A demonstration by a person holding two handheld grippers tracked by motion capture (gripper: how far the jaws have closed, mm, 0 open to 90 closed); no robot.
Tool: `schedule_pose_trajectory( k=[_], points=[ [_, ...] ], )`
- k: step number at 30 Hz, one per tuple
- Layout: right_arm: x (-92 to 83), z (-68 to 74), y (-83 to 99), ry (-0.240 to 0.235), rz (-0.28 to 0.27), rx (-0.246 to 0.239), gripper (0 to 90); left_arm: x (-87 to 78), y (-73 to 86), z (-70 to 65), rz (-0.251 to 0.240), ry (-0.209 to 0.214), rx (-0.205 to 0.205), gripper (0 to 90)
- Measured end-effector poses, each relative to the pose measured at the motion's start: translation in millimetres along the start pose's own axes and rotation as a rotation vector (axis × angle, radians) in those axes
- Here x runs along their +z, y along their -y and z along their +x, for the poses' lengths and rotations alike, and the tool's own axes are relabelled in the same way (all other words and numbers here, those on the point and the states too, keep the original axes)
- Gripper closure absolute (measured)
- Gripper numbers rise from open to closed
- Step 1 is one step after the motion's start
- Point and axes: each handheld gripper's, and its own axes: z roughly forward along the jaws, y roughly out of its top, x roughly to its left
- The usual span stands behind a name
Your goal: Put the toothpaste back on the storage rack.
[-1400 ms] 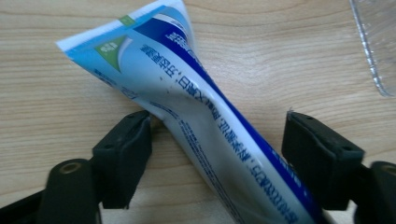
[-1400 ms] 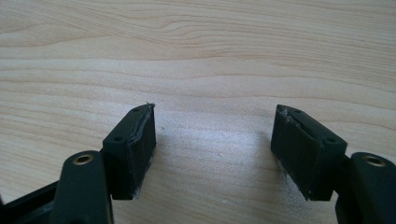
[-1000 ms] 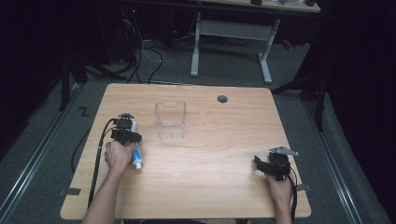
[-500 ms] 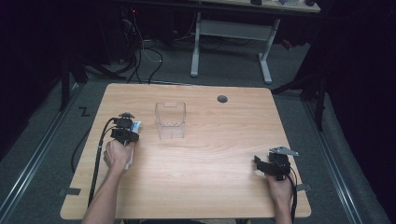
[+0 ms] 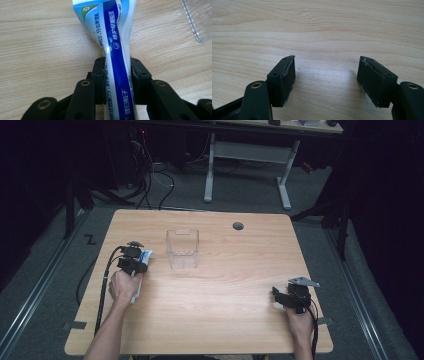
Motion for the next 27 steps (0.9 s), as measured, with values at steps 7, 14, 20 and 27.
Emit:
schedule_pose_trajectory(
  k=[7, 14, 20, 27],
  points=[
    [0.0, 0.0, 0.0, 0.000, 0.000, 0.000, 31.1, -12.4, 1.3, -1.1, -0.029, 0.021, 0.016, 69.2],
    [0.0, 0.1, 0.0, 0.000, 0.000, 0.000, 31.0, -29.8, 3.1, -0.8, -0.074, 0.051, 0.025, 69.4],
    [0.0, 0.1, 0.0, 0.000, 0.000, 0.000, 31.0, -46.0, 2.5, -2.6, -0.108, 0.079, 0.042, 69.4],
    [0.1, 0.1, -0.1, 0.000, 0.000, 0.000, 31.1, -63.6, 2.3, -3.1, -0.154, 0.129, 0.041, 69.5]
  ],
)
